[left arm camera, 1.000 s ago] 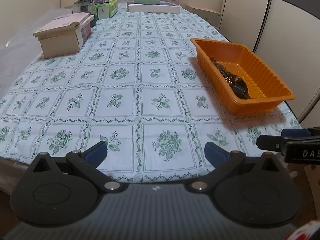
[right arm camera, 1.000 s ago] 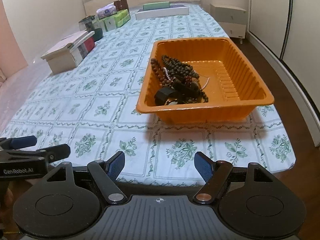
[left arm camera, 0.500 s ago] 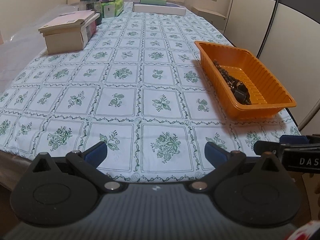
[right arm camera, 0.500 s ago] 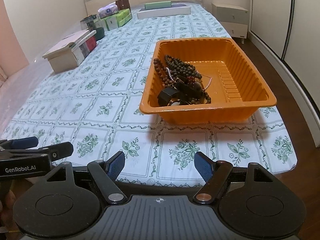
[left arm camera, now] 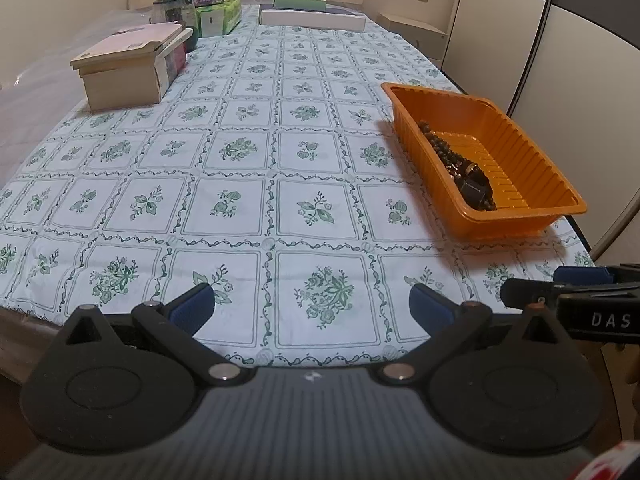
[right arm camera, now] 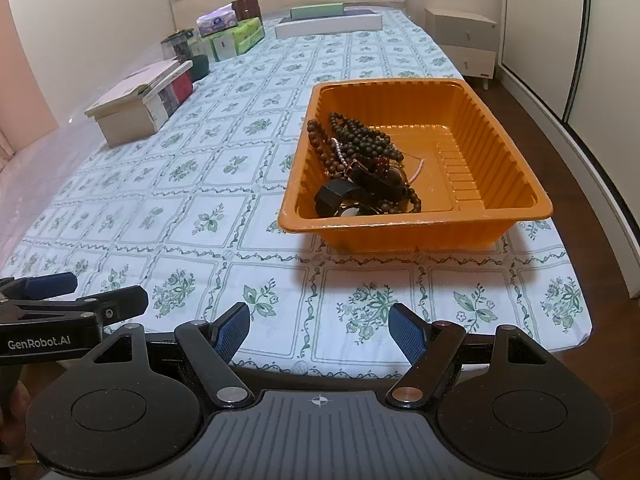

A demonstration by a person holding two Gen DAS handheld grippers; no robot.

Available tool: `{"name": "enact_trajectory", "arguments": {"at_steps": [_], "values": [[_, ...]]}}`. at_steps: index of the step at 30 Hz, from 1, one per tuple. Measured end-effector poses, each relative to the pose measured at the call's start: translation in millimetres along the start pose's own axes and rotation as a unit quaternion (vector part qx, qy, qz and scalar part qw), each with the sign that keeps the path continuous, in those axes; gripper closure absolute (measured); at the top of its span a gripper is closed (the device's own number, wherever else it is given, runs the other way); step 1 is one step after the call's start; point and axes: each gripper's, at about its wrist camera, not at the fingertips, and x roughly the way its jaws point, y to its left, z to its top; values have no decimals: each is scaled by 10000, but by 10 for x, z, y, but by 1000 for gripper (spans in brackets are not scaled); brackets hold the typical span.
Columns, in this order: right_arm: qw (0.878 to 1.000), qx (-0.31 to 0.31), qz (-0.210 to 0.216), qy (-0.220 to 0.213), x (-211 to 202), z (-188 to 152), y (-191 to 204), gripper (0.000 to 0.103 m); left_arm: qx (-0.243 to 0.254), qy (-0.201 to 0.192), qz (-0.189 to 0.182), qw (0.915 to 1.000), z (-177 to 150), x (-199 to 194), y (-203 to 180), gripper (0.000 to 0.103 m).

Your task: Organize jewelry

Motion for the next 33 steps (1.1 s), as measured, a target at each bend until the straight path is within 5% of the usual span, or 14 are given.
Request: {"name": "enact_trajectory", "arguments": {"at_steps": [33], "values": [[10000, -21, -23, 20, -13, 5, -16, 27, 32, -28, -52, 10000, 1, -13, -19, 0]]}}
